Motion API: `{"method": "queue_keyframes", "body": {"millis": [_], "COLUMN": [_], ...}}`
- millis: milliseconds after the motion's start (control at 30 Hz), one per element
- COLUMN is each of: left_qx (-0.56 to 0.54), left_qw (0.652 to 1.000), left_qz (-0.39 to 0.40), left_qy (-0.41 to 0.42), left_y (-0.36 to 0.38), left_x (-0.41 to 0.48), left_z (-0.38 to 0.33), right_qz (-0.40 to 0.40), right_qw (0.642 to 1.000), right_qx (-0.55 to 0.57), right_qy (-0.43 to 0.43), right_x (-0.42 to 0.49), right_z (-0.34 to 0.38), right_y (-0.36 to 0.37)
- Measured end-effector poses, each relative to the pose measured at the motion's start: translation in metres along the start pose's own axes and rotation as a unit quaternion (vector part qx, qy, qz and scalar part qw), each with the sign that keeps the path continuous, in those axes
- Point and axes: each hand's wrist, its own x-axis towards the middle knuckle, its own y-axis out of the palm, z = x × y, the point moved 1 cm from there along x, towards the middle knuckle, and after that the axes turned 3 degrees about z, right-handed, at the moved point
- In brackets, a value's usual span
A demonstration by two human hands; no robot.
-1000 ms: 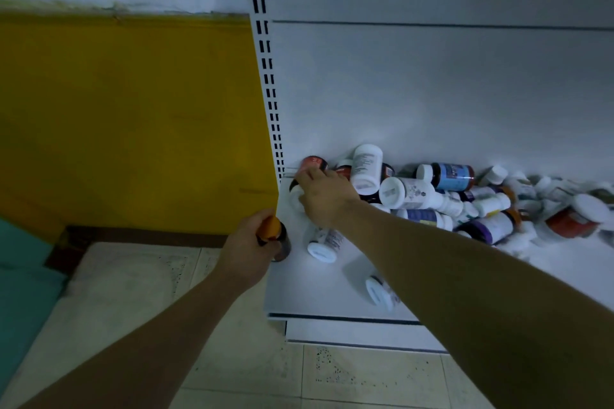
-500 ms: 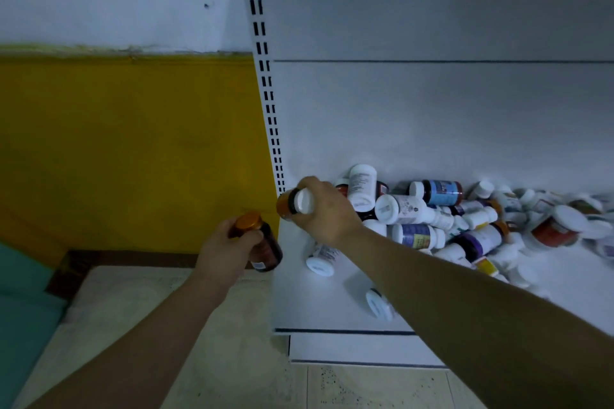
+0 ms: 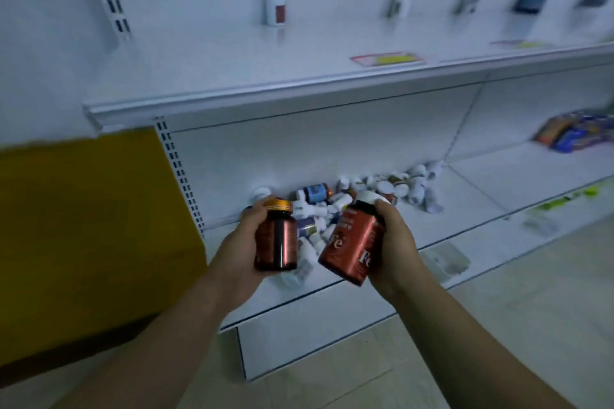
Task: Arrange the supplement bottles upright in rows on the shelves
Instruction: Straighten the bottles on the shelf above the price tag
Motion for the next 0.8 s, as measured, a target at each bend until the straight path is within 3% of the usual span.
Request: {"method": "queue_keyframes", "body": {"millis": [200, 400, 567, 800], "left_qx": [-0.021, 0.024, 0.038, 0.004], "left_qw": [0.986, 0.963, 0.956, 0.944], "left_qz": [0.162, 0.268, 0.285, 0.329], "left_qy": [0.023, 0.018, 0.055, -0.003], "left_y": [0.128, 0.272, 0.392, 0.512], "left_x": [-0.010, 0.005, 0.033, 0.086], "left_z": [-0.003, 0.008, 0.034, 0.074], "right_qz": [0.032, 0.010, -0.026, -0.115], "right_qw": [0.999, 0.978, 0.962, 0.951], "right_qx": [-0.002, -0.103, -0.110, -0.157], "right_qy": [-0.033, -0.180, -0.247, -0.241], "right_x": [-0.056, -0.101, -0.125, -0.118], "right_z": [0.104, 0.229, 0.328, 0.412], "right_y": [-0.058, -0.131, -0.209, -0.303]}}
